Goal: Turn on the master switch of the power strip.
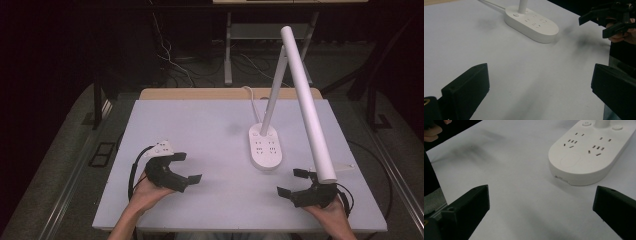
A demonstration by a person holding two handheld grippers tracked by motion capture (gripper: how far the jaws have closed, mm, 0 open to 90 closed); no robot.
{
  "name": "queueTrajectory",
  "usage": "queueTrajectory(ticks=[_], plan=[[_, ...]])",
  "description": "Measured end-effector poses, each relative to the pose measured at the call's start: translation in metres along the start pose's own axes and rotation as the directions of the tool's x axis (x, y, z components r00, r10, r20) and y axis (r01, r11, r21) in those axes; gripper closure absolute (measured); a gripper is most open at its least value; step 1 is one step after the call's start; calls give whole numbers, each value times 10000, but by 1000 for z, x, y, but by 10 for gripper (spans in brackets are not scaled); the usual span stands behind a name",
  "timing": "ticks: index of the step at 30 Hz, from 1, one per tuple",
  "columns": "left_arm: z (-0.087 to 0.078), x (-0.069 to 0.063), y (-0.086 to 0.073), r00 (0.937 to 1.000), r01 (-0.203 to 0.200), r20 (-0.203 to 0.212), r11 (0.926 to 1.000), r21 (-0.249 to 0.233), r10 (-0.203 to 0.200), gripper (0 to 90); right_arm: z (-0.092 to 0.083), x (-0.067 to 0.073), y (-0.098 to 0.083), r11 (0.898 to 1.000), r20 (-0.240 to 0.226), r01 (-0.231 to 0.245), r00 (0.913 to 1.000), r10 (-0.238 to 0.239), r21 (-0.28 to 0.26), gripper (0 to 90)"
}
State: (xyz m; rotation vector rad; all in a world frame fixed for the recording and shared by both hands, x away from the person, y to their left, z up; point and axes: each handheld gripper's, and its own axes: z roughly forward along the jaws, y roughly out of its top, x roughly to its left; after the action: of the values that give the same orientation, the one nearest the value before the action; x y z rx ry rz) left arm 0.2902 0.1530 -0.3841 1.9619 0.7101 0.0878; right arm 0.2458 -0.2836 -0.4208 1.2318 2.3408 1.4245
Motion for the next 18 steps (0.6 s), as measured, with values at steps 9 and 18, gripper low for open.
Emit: queueTrajectory(ticks=[9,18], plan=[[12,5,20,9995,-294,109,9991,314,290,6,0,0,0,10000,25,-11,10000,11,-15,2],[26,7,36,9985,-510,238,9965,665,495,7,-2,1,0,10000,33,60,10000,-60,12,3]])
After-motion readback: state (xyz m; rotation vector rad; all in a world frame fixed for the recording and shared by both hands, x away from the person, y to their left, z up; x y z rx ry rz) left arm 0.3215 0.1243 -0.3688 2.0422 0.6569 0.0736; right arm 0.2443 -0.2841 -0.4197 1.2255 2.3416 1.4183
